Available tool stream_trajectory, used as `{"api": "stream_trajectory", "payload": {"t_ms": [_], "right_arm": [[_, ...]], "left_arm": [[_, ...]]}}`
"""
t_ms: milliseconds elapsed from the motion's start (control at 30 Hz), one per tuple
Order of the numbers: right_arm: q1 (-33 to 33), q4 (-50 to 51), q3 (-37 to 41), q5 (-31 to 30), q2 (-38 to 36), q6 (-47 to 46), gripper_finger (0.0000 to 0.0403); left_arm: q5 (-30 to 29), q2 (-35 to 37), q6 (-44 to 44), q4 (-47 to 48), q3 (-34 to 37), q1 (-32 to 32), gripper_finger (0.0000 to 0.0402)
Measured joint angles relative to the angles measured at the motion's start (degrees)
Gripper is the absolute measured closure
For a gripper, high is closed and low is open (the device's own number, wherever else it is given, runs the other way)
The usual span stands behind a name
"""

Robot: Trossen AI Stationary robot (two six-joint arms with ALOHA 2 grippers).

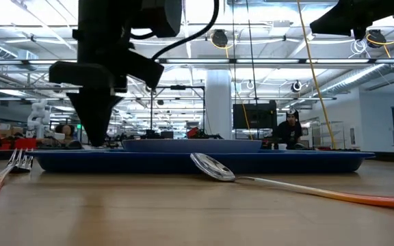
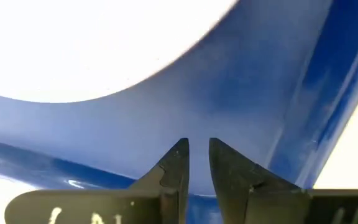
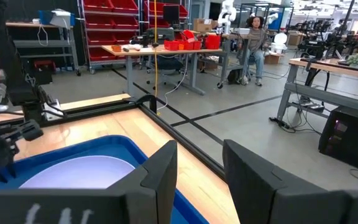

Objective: Pick and place plate/cup/fork/spoon on tray
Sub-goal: Adjust the blue plate on the serving tray

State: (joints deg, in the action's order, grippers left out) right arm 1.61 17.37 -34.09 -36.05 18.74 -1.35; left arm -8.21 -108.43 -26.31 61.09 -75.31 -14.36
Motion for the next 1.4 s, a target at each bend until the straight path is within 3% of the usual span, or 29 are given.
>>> {"api": "stream_trajectory", "payload": {"t_ms": [333, 533, 867, 1400], "right_arm": [[0.00, 0.06, 0.00, 0.02, 0.02, -0.25, 0.0282], [0.00, 0.07, 0.00, 0.04, 0.02, -0.69, 0.0282], [0.00, 0.07, 0.00, 0.09, 0.02, -0.96, 0.0282], [0.00, 0.24, 0.00, 0.11, 0.02, -0.96, 0.0282]], "left_arm": [[-5.36, 6.23, -0.44, -0.74, -0.02, 2.32, 0.0335], [-4.66, 6.46, 1.99, 2.56, 1.38, 6.00, 0.0335], [-0.45, 6.39, 10.43, -12.04, 9.20, 12.16, 0.0335], [-2.40, 6.47, 14.65, -15.24, 9.10, 12.70, 0.0335]]}}
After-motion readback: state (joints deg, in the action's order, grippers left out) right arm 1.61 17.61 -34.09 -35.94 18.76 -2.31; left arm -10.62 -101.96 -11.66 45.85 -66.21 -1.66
